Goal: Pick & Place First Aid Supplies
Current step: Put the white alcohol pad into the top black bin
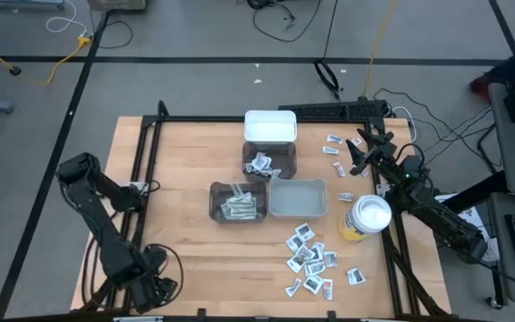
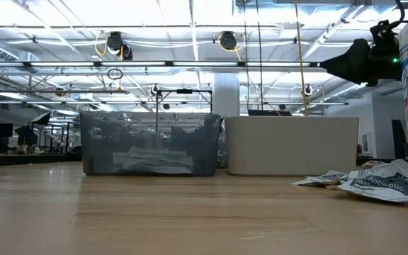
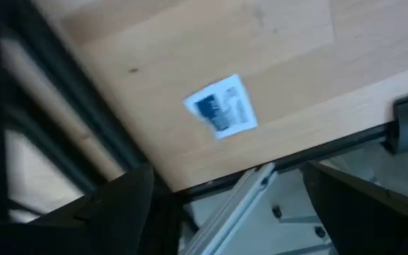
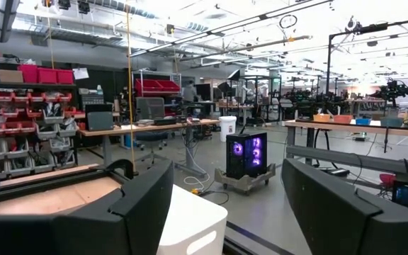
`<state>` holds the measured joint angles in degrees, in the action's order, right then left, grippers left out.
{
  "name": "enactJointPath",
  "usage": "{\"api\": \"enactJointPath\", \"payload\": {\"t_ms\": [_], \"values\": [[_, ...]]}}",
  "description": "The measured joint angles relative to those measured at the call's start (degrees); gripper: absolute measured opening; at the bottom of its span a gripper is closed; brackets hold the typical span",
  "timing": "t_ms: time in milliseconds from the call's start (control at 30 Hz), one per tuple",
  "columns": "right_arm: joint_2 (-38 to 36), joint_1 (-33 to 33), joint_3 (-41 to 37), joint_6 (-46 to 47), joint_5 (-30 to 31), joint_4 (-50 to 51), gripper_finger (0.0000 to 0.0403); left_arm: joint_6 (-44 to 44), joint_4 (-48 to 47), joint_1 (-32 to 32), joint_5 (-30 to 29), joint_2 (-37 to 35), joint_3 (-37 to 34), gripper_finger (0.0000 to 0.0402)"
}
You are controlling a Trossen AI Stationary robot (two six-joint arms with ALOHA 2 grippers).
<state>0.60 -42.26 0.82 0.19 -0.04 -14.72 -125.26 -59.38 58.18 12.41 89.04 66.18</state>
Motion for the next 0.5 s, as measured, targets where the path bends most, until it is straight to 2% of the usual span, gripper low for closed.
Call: {"api": "enactJointPath", "payload": {"t_ms": [167,500], "values": [[0.00,-0.02,-0.02,0.00,-0.02,0.00,0.0263,0.97,2.11,0.36,2.79,4.46,-0.99,0.0367],[0.00,-0.01,-0.01,0.00,0.01,0.00,0.0263,3.31,13.94,0.30,1.28,10.04,-4.35,0.0367]]}}
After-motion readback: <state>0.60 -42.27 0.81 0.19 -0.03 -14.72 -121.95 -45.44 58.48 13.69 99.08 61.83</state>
